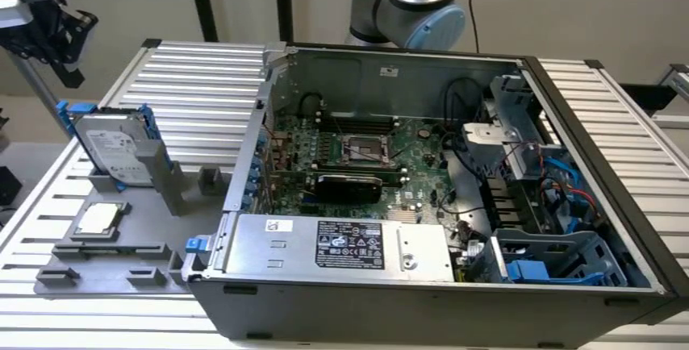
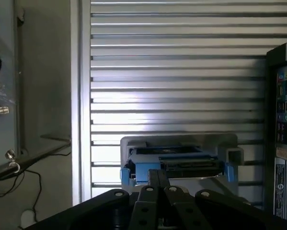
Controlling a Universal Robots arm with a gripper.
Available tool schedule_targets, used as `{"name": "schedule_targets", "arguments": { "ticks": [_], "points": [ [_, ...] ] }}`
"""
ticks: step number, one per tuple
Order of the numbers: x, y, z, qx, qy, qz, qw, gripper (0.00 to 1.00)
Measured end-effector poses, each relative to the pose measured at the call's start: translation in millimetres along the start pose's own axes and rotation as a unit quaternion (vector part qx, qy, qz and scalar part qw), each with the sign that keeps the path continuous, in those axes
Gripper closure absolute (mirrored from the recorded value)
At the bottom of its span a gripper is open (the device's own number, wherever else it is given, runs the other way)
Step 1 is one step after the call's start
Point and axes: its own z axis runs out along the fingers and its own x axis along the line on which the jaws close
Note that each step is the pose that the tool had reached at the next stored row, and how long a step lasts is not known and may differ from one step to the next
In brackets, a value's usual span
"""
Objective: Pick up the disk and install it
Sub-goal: 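Pick up the disk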
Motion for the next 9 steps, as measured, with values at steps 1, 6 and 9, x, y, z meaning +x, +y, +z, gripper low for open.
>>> {"name": "schedule_targets", "arguments": {
  "ticks": [1, 6, 9],
  "points": [
    [0.0, 0.0, 0.4, 0.0, 0.0011, -0.009, 1.0, 1.0],
    [0.0, -0.2, 2.5, -0.0005, 0.0057, -0.063, 0.998, 1.0],
    [0.0, -0.2, 3.4, -0.0007, 0.0069, -0.091, 0.9959, 1.0]
  ]
}}
